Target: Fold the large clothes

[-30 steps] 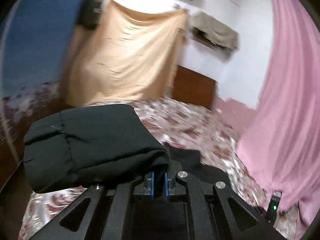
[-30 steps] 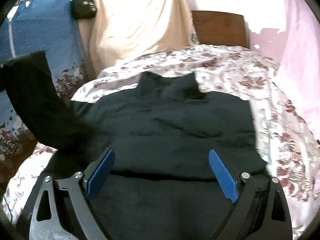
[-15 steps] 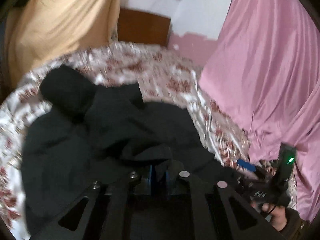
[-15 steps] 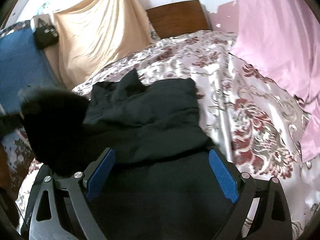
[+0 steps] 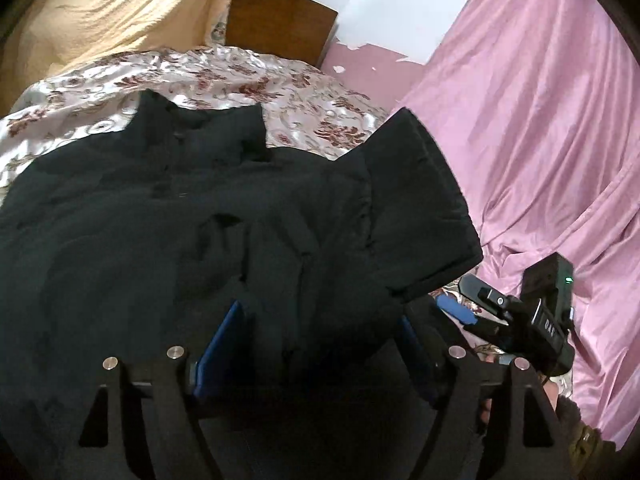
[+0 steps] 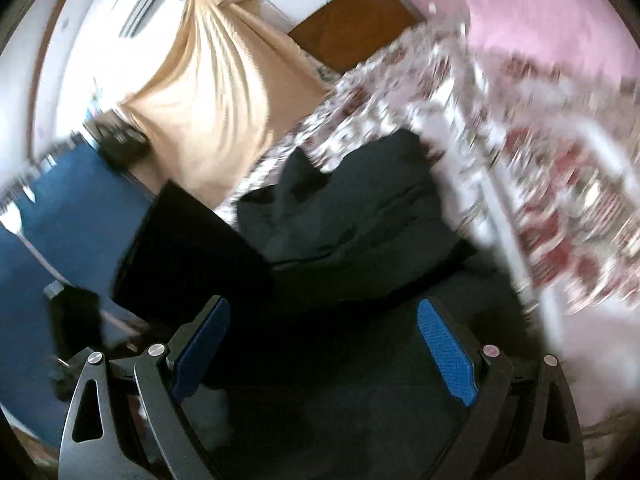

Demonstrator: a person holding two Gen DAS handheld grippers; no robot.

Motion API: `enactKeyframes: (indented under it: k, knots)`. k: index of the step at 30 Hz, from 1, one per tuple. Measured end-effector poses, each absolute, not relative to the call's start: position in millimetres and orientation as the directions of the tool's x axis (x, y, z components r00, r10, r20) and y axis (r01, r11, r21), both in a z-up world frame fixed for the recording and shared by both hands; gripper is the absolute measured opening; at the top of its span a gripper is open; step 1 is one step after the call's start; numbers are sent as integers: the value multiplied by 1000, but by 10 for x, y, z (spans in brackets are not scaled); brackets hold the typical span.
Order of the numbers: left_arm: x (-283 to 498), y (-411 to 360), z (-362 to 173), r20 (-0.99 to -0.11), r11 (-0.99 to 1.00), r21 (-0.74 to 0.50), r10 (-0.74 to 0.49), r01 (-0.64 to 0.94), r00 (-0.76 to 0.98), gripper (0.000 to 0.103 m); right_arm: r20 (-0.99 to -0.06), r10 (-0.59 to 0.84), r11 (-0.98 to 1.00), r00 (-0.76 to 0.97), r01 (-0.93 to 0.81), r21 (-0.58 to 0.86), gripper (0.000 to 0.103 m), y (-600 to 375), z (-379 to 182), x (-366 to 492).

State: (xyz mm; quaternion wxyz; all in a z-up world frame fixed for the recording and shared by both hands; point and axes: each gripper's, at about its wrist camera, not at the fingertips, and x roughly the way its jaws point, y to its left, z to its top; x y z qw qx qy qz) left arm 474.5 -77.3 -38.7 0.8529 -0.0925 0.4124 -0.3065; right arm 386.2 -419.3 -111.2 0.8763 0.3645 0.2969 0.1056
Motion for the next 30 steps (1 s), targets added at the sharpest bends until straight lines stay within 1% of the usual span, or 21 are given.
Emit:
enactKeyframes:
  k: [2, 3, 6, 9, 11, 12, 14, 16, 19, 20, 21, 23, 24, 25, 26, 27, 28, 29, 30]
  knots:
    - [4699, -675, -350, -648, 813, -400, -578, 423, 496, 87, -417, 463, 653, 782, 17, 757, 93, -4177, -1238, 3908]
    - [4676, -630, -336, -645, 818, -394, -571, 420, 508, 89, -403, 488, 632, 774, 5, 775, 93, -4161, -1274, 3937]
    - [4598, -568, -304, -636, 809, -382, -581, 446, 509, 91, -374, 514, 620, 772, -33, 784, 93, -4075, -1254, 3958]
    - [4533, -504, -295, -626, 789, -407, -608, 461, 488, 91, -290, 574, 551, 766, -99, 829, 93, -4021, -1237, 3974]
    - [4521, -417, -307, -625, 796, -414, -602, 442, 497, 91, -222, 611, 487, 760, -141, 862, 96, -3989, -1227, 3968]
    - [4535, -376, -317, -630, 805, -409, -589, 429, 505, 91, -195, 622, 463, 758, -155, 873, 102, -3980, -1231, 3966]
    - [4542, -244, -342, -644, 834, -396, -550, 384, 532, 91, -163, 639, 423, 752, -166, 891, 102, -3984, -1252, 3978]
    - [4557, -94, -361, -668, 873, -370, -488, 317, 562, 91, -215, 620, 449, 755, -117, 886, 102, -3977, -1328, 4024]
    - [4584, 268, -389, -692, 912, -370, -398, 178, 602, 91, -381, 564, 533, 732, 30, 846, 102, -3947, -1474, 4116]
    - [4584, 372, -398, -695, 916, -374, -380, 145, 611, 91, -397, 559, 539, 728, 45, 841, 101, -3933, -1496, 4133]
    - [4580, 498, -417, -701, 922, -373, -355, 107, 618, 91, -433, 542, 560, 720, 74, 825, 97, -3901, -1502, 4161]
    - [4569, 755, -453, -716, 932, -361, -304, 39, 629, 91, -512, 508, 616, 692, 123, 778, 83, -3816, -1490, 4233]
    - [4564, 863, -469, -723, 935, -354, -282, 13, 631, 91, -540, 500, 635, 677, 138, 760, 67, -3781, -1501, 4273]
    - [4553, 998, -488, -735, 939, -344, -253, -23, 630, 91, -569, 496, 652, 656, 151, 743, 40, -3737, -1515, 4310]
    - [4543, 1082, -505, -740, 940, -338, -237, -44, 629, 91, -599, 480, 674, 641, 168, 720, 26, -3694, -1507, 4345]
    - [4534, 1181, -517, -743, 939, -337, -225, -63, 630, 91, -631, 458, 700, 626, 184, 690, 17, -3652, -1489, 4364]
    - [4530, 1268, -524, -745, 938, -338, -218, -76, 630, 91, -638, 449, 711, 626, 182, 679, 8, -3634, -1454, 4375]
    - [4542, 1330, -522, -747, 938, -338, -214, -83, 630, 91, -636, 433, 732, 638, 163, 662, 4, -3603, -1370, 4385]
    - [4549, 1374, -510, -746, 938, -336, -210, -85, 632, 91, -645, 393, 775, 655, 142, 616, 4, -3564, -1215, 4395]
